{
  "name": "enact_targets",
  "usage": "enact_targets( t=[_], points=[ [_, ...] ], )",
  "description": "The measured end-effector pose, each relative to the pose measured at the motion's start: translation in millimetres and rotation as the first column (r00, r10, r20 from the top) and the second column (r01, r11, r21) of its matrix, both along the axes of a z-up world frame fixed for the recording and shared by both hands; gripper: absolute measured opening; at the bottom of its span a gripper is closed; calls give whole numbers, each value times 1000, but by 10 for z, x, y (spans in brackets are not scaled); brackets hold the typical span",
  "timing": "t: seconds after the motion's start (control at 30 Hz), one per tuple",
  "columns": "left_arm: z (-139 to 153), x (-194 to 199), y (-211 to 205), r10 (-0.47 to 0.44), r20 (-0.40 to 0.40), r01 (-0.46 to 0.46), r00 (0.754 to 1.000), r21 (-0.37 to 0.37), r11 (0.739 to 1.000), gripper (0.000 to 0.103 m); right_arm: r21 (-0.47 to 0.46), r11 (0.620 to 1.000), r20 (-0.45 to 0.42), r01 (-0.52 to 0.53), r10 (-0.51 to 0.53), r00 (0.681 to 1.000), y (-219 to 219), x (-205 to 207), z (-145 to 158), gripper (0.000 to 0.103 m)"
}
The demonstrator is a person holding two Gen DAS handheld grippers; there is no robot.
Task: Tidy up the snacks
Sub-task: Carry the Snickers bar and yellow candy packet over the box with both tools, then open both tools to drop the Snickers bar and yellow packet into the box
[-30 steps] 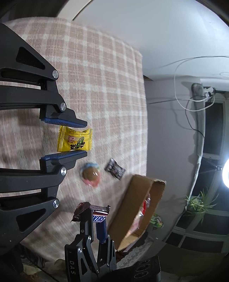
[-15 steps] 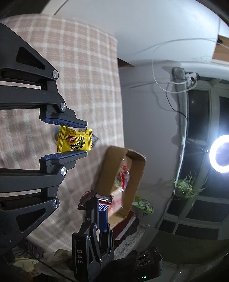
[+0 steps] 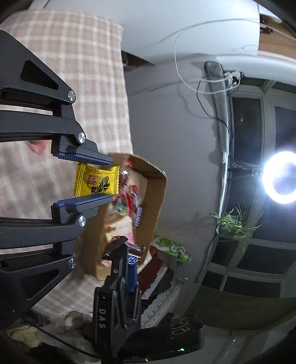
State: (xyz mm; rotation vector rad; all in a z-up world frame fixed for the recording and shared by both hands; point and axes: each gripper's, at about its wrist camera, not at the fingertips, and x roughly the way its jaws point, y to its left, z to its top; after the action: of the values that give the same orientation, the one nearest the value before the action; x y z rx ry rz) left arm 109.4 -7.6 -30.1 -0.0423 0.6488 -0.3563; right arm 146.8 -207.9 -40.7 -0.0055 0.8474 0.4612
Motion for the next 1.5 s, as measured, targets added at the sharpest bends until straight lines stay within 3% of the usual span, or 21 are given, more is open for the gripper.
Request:
enact_targets(
  t=[0.4, 0.9, 1.0, 1.1, 1.17, 1.2, 1.5],
  points=[
    [-70, 463, -457, -29, -30, 28, 999, -26, 999, 24, -12, 996, -27, 86, -86, 996, -450, 396, -195, 47],
    [-157, 642, -710, -43, -47, 44, 998, 9, 999, 25, -21, 994, -50, 104, -105, 993, -589, 569, -343, 48],
    [-165, 662, -727, -40, -50, 41, 998, 14, 999, 25, -33, 992, -38, 119, -120, 992, -595, 563, -341, 58],
    [-169, 666, -747, -39, -51, 40, 998, 18, 999, 26, -30, 992, -28, 126, -127, 992, -615, 564, -321, 61],
    [-166, 662, -753, -33, -47, 34, 998, 26, 999, 46, -33, 991, -23, 130, -131, 991, -619, 559, -311, 69],
    [-163, 654, -755, -32, -42, 33, 999, 27, 999, 50, -37, 990, -17, 135, -135, 991, -621, 553, -303, 71],
    [-131, 625, -750, -29, -31, 30, 999, 25, 999, 51, -48, 987, 2, 150, -150, 989, -630, 520, -258, 79]
  ],
)
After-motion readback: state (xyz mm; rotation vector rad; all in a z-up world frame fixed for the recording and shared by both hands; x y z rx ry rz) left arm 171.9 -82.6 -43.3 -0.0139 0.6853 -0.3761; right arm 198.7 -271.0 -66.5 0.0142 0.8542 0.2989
